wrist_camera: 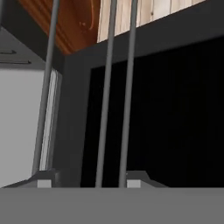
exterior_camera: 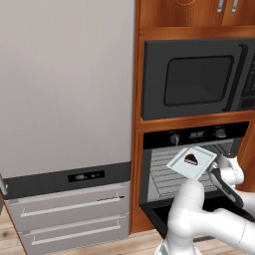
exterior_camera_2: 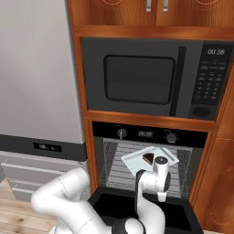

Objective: Take the baked cake out of the oven and place it on the plate for cooling. Then close the oven door.

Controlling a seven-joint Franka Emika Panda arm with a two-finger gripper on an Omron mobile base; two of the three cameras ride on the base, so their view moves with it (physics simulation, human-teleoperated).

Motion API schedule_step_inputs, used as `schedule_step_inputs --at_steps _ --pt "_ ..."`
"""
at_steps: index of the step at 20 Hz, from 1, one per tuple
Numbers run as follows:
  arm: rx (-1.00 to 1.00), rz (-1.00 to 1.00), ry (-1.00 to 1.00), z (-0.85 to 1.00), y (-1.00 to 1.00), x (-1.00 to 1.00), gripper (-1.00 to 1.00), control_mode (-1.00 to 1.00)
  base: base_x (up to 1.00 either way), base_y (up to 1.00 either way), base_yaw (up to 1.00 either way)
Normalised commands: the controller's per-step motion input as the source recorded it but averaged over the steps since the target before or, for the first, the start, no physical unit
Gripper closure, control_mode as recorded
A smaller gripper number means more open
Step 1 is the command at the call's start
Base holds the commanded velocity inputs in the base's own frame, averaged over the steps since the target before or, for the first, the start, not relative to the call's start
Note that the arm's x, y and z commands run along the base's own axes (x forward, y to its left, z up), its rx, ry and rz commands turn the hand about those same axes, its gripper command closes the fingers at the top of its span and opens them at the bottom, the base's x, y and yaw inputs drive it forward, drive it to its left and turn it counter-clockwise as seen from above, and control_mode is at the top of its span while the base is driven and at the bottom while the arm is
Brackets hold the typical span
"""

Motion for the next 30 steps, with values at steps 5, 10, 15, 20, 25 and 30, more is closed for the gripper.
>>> schedule_step_inputs --at_steps 5,10,15,20,25,30 --pt "-0.01 0.00 0.18 -0.67 -0.03 -0.59 1.00 -1.00 0.00 0.00 0.00" --pt "0.00 0.00 0.15 -0.63 -0.06 -0.57 1.00 -1.00 0.00 0.00 0.00" --pt "0.00 0.00 0.15 -0.50 -0.09 -0.50 1.00 -1.00 0.00 0.00 0.00" --pt "0.00 0.00 0.13 -0.44 -0.12 -0.50 1.00 -1.00 0.00 0.00 0.00" --pt "0.00 0.00 0.05 -0.24 -0.15 -0.49 1.00 -1.00 0.00 0.00 0.00" --pt "0.00 0.00 0.01 -0.16 -0.14 -0.45 1.00 -1.00 0.00 0.00 0.00"
